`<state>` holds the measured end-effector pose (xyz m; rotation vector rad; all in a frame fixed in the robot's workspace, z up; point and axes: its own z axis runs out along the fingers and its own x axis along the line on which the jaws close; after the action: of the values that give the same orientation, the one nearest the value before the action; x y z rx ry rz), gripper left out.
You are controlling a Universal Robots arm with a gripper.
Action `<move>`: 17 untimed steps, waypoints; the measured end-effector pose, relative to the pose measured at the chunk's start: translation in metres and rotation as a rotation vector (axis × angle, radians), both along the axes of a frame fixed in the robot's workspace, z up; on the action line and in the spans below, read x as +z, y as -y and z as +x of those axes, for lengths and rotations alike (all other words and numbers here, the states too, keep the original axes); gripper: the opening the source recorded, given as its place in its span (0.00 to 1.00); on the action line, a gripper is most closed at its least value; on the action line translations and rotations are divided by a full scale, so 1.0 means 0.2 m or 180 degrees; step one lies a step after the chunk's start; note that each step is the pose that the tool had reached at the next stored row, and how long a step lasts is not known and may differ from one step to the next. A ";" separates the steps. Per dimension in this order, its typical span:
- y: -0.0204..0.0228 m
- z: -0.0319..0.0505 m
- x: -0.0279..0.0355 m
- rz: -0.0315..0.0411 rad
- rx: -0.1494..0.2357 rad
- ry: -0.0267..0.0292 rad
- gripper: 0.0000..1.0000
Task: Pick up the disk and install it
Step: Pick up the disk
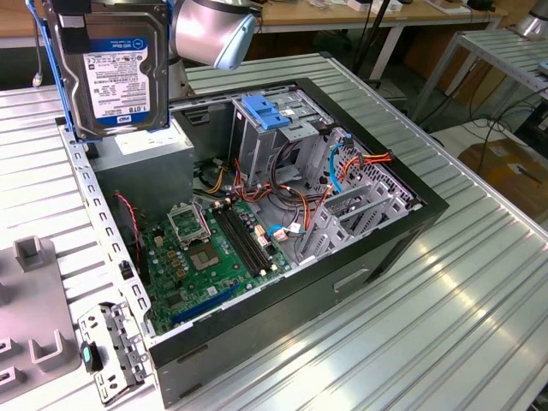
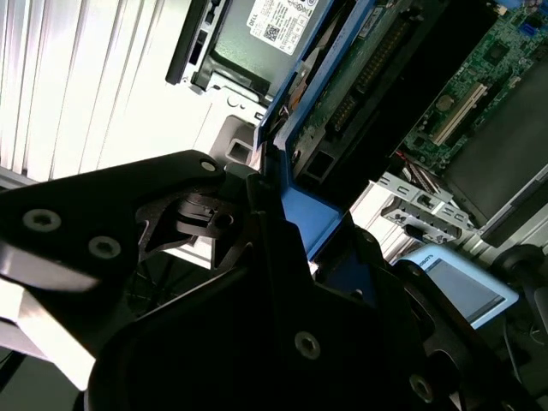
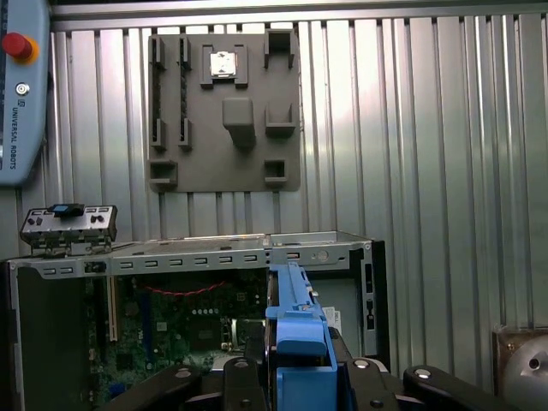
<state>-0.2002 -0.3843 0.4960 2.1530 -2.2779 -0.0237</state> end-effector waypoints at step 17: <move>0.000 0.204 -0.001 0.0000 0.0000 0.0000 0.37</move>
<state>-0.1594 -0.3843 0.4958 2.1530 -2.2779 -0.0237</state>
